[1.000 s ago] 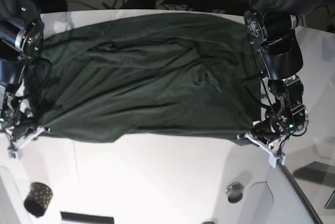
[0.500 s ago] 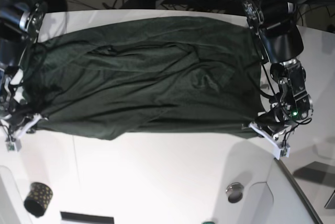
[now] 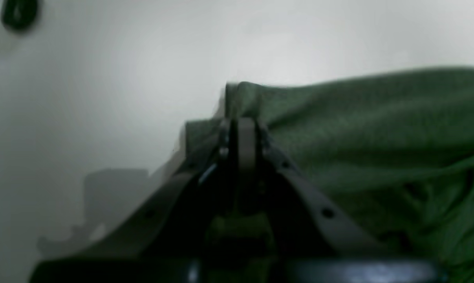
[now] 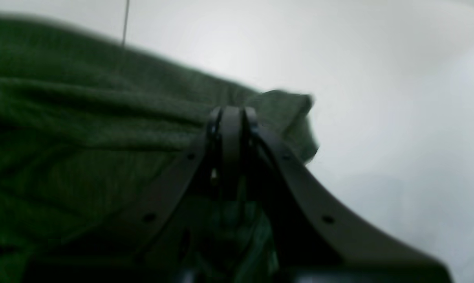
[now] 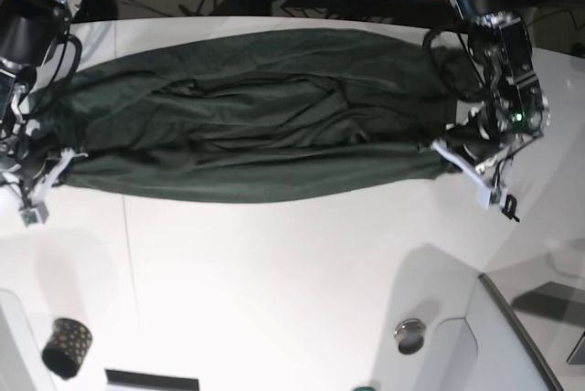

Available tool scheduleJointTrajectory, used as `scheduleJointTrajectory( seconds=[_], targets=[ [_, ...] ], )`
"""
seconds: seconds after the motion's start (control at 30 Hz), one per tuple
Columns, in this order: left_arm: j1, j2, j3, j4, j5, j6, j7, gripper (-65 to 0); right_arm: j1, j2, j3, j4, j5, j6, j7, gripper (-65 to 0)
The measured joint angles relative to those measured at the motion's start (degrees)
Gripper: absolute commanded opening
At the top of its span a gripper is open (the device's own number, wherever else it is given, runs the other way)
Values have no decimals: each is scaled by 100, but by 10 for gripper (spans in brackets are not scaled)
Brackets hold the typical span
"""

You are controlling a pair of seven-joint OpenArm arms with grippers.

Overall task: Layout the t-shirt on the table in an organized manner, then fold the t-shirt properly
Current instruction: 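Lay the hem edge over the collar edge with both grippers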

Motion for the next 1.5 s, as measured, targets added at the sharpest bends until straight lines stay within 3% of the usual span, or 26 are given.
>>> scheduleJointTrajectory(
  seconds=[0.2,0.37,0.77,1.5],
  targets=[
    [352,-26,-9,42,2,-2,-17,-650,2,-70,35,-4,-9,-15,-223,-629],
    [417,-31,-7,111,-22,-2,-24,-650,4,-68,35,-2,7,-374,-225,-632],
    [509,-28,42,280,-13,-2,-24,-650,-363,-90,35,595,28,-382,-428,-635],
    [922,-48,55,643,28,-7,-15,-650,-503,-76,35,590,28,-385,-476,-635]
  ],
)
